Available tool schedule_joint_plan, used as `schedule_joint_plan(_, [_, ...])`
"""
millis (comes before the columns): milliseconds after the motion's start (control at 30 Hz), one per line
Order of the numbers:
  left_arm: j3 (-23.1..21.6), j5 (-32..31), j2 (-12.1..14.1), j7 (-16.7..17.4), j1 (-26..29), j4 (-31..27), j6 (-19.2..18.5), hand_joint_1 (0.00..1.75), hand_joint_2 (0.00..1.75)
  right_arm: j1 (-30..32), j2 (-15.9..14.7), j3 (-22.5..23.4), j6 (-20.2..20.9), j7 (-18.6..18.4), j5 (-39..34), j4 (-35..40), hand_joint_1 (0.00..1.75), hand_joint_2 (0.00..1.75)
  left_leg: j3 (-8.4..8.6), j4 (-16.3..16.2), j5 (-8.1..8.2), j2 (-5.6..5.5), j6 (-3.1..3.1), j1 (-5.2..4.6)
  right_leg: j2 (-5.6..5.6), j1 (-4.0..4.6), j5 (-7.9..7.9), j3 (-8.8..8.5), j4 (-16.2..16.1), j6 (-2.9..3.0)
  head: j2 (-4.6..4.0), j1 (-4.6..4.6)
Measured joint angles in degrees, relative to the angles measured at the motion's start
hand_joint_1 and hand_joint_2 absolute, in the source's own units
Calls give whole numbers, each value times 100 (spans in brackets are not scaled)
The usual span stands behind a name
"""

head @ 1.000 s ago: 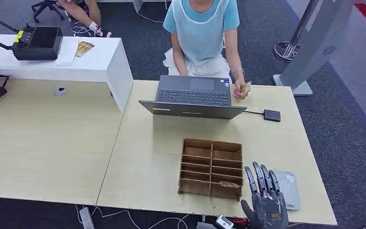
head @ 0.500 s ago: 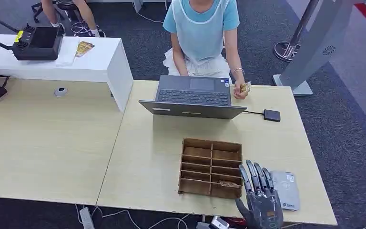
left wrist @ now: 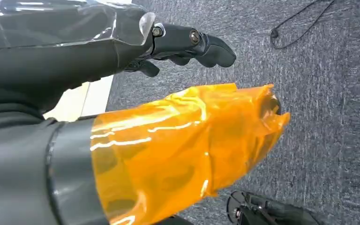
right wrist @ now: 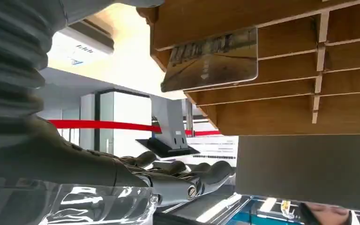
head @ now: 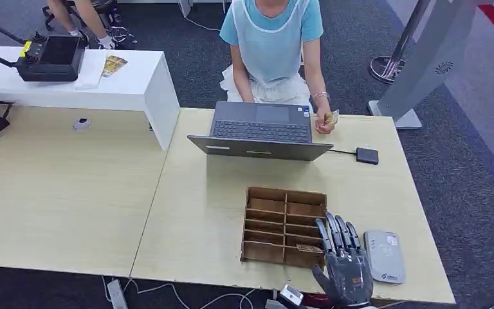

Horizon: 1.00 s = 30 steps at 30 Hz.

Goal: Pass the card to the sensor for recognition and then transmit it.

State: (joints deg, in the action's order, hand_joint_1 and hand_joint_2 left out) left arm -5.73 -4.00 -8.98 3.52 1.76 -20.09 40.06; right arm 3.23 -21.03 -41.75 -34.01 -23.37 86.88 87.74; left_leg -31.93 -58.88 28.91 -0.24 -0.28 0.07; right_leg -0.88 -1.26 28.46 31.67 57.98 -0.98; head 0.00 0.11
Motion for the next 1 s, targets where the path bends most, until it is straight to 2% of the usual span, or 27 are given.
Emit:
schedule_joint_plan(167, [0, 0, -2, -9, 0, 0, 0, 0, 0, -33, 42, 15, 0, 7, -4, -75, 0, 175, 0, 0, 0, 0, 0, 0, 0, 0, 0, 0, 0, 0, 0, 0])
schedule_joint_plan(333, [0, 0, -7, 2, -2, 31, 0, 0, 0, -281, 429, 219, -168, 380, -44, -757, 0, 175, 2, 0, -1, 0, -1, 0, -1, 0, 0, -1, 1, 0, 0, 0])
schedule_joint_plan(633, [0, -2, -20, 0, -18, 63, 0, 0, 0, -485, 752, 422, -253, 638, -105, -1253, 0, 175, 2, 0, -1, 2, -1, 1, -4, 0, 0, 0, 2, 0, 0, 0])
schedule_joint_plan(1000, [0, 0, -20, 0, -17, 66, 0, 0, 0, -521, 903, 619, -431, 723, -118, -1480, 0, 175, 3, 0, -1, 2, -1, 1, -3, 0, 0, 0, 2, 0, 0, 0])
